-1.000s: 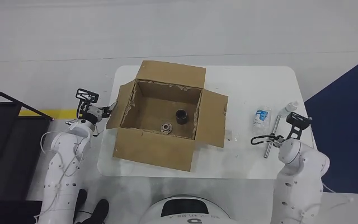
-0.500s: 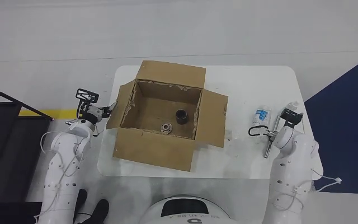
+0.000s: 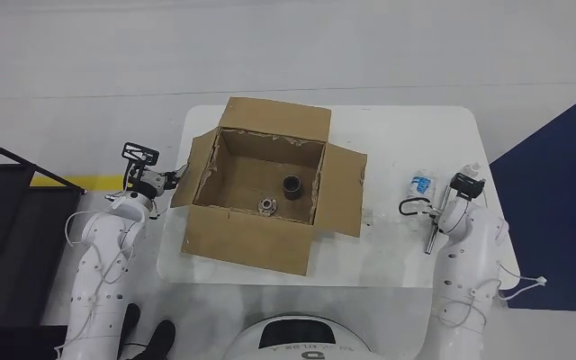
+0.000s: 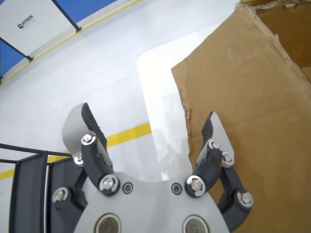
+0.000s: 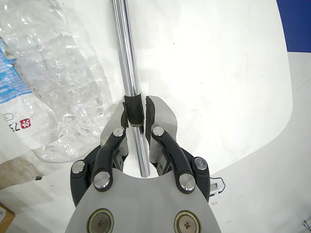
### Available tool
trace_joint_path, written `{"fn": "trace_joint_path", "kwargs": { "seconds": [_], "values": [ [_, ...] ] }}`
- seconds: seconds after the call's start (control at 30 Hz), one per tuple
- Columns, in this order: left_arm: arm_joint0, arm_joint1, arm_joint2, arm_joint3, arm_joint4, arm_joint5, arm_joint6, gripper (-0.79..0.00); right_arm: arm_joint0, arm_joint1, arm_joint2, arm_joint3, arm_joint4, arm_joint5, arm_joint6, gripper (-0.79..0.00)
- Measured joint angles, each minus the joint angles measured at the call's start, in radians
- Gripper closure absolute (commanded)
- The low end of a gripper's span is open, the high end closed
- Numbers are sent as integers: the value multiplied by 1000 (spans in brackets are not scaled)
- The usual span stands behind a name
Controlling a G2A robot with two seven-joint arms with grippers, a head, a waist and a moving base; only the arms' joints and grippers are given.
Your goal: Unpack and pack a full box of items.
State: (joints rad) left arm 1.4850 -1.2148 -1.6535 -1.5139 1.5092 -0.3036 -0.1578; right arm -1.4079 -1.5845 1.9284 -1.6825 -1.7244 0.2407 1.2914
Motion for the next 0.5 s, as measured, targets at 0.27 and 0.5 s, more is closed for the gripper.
{"fn": "trace_joint_path", "kwargs": {
  "seconds": [0.27,0.5],
  "values": [
    [0,0,0,0,0,0,0,-785,17,5,-4,41,-6,21,-26,-154],
    [0,0,0,0,0,0,0,-785,27,8,-18,74,-23,28,-36,0]
  ]
}}
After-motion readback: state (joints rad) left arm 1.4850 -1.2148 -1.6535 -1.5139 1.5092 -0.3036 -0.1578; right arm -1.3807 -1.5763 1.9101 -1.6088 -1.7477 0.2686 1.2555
